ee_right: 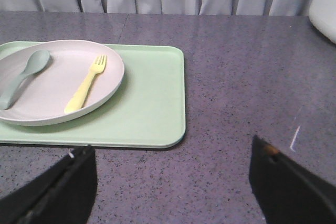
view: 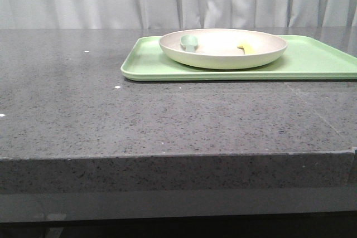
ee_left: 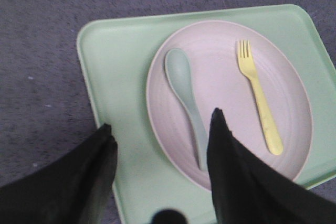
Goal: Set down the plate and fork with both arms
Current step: 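Open the left gripper and withdraw it from the plate, then lower the right gripper onto the yellow fork and grasp it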
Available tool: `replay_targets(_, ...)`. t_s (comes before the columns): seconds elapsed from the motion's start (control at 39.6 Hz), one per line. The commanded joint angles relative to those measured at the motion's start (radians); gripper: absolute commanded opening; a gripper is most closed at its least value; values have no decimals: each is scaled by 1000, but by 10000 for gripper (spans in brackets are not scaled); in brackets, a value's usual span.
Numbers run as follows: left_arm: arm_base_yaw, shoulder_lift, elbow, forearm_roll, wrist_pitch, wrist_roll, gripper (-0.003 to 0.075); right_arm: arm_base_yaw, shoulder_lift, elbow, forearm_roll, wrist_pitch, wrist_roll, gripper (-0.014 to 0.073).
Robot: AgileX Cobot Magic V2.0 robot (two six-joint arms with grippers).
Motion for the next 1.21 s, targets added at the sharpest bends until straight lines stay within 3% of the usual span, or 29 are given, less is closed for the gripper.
replay_targets(0.0, -10, -153, 32, 93, -33, 10, 386, 1, 15, -32, -12, -66, -10, 614)
replay_targets(0.28, -6, -453, 433, 282, -165, 13, 367, 1, 23, -32, -2, -15, -10, 614)
replay_targets(0.63, 142, -777, 963, 286, -315, 20, 356, 1, 23, -32, 8, 79, -10, 614)
replay_targets(0.73, 195, -830, 1048, 273, -296, 68, 356, 1, 23, -32, 8, 95, -10, 614)
replay_targets(0.91, 241, -923, 1156, 6, -254, 300, 356, 2, 23, -43, 44, 110, -10, 614)
replay_targets(1.19, 239, -983, 1188, -16, -213, 325, 356, 72, 147, -201, 89, 180, -10, 611)
